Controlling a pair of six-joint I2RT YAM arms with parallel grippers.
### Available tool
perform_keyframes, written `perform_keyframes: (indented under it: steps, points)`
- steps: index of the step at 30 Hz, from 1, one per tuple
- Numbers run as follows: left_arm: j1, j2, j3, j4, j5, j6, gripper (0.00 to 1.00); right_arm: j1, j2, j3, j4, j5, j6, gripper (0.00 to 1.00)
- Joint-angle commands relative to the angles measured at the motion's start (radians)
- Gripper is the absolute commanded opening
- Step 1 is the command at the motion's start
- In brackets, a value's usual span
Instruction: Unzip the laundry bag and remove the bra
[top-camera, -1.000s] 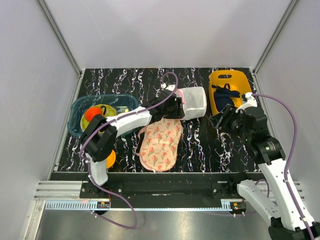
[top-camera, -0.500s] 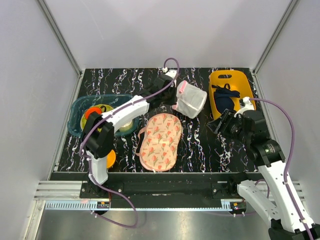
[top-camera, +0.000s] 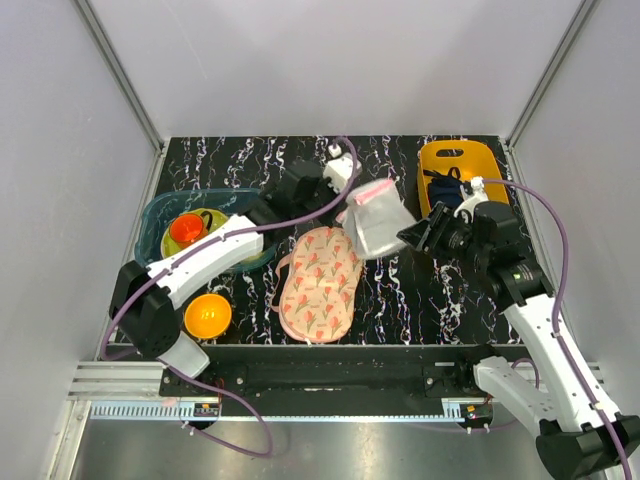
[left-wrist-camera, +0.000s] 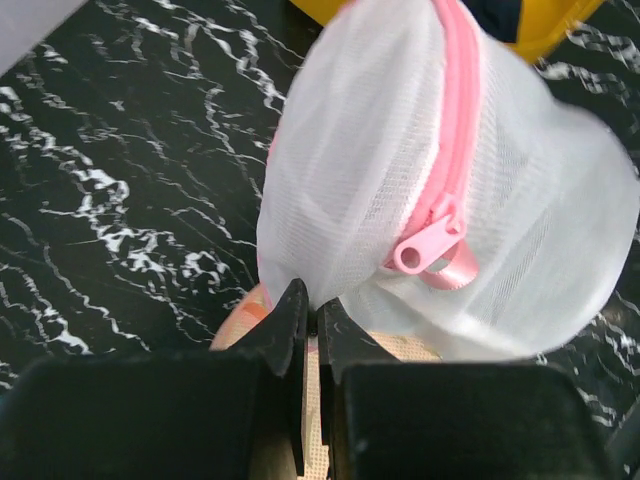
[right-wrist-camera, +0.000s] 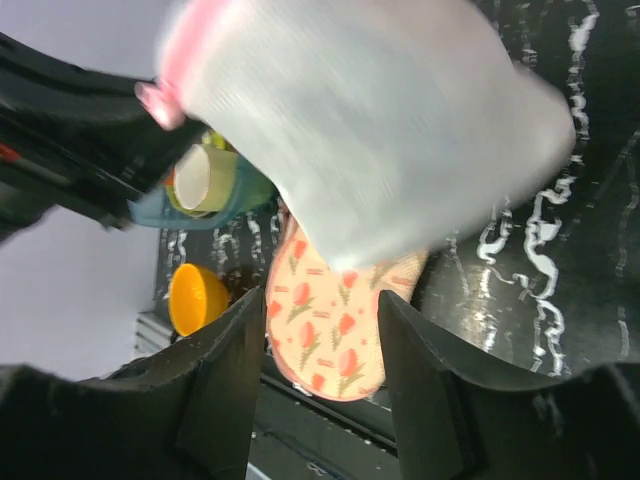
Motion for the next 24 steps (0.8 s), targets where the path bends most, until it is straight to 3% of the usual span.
perform_keyframes:
  steps: [1, 9, 13, 19, 24]
  points:
    - [-0.056, -0.049, -0.037, 0.078, 0.068, 0.079, 0.0, 0.006, 0.035, 0.035, 0.175, -0.143, 0.077, 0.56]
    - [-0.081, -0.07, -0.069, 0.072, 0.119, 0.018, 0.0, 0.028, 0.122, 0.129, 0.192, -0.183, 0.064, 0.52]
    - [-0.087, -0.072, -0.069, 0.063, 0.128, -0.005, 0.0, 0.058, 0.191, 0.23, 0.051, -0.135, -0.016, 0.52]
    - [-0.093, -0.049, -0.035, 0.02, 0.139, -0.042, 0.0, 0.092, 0.21, 0.227, 0.088, -0.142, -0.031, 0.5]
    - [-0.1, -0.046, -0.026, 0.0, 0.139, -0.05, 0.0, 0.124, 0.272, 0.258, 0.024, -0.126, -0.077, 0.55]
